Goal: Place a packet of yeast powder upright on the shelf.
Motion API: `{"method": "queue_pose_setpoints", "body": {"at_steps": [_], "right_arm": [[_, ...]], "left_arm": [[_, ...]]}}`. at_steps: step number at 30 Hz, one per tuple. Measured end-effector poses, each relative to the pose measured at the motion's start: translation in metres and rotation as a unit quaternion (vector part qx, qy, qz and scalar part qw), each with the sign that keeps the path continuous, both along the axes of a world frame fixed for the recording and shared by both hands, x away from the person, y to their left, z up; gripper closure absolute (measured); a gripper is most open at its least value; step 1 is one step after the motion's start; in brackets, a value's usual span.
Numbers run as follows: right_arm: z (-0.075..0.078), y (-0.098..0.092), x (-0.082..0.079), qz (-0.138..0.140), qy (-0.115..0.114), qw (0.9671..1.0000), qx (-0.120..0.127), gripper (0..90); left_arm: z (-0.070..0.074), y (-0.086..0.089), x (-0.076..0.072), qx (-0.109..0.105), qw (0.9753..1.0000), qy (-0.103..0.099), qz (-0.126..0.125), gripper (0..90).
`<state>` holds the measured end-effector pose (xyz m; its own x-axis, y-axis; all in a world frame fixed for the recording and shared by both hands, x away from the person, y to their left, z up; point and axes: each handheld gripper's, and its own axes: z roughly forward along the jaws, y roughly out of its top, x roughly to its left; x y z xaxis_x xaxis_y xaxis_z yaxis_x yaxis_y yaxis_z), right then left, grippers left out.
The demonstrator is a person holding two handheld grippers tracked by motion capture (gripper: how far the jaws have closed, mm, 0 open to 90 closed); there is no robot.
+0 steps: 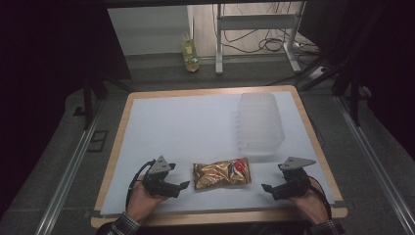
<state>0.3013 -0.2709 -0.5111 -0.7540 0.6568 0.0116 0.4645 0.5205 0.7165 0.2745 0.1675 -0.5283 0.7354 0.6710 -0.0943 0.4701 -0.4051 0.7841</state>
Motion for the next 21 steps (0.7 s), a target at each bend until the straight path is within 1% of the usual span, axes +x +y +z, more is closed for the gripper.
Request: {"method": "queue_pose_setpoints", "body": {"at_steps": [6, 11, 15, 16, 18, 21], "right_arm": [[-0.0004, 0.0022, -0.0008, 0.003, -0.004, 0.9999, -0.01, 1.2], [-0.0004, 0.0018, -0.0006, 0.001, -0.003, 0.9999, -0.009, 1.2], [-0.0006, 0.0024, -0.0006, 0.002, -0.007, 0.9999, -0.014, 1.2], [-0.0007, 0.0026, -0.0006, 0.001, -0.007, 0.9999, -0.015, 1.2], [-0.0002, 0.0032, -0.0011, 0.002, -0.008, 0.9998, -0.016, 1.2], [-0.0002, 0.0034, -0.0011, 0.001, -0.009, 0.9998, -0.016, 1.2]], "left_arm": [[0.0002, -0.0015, -0.0003, 0.005, 1.0, 0.002, -0.003, 17.9], [0.0009, -0.0022, -0.0008, 0.005, 1.0, 0.001, -0.008, 21.9], [0.0027, -0.003, -0.0011, -0.002, 0.9999, -0.001, -0.015, 31.0], [0.0034, -0.0032, -0.0011, -0.005, 0.9998, -0.002, -0.018, 31.0], [0.006, -0.0042, -0.002, -0.014, 0.9996, -0.007, -0.023, 37.8], [0.0076, -0.0047, -0.0023, -0.019, 0.9994, -0.011, -0.026, 44.2]]}}
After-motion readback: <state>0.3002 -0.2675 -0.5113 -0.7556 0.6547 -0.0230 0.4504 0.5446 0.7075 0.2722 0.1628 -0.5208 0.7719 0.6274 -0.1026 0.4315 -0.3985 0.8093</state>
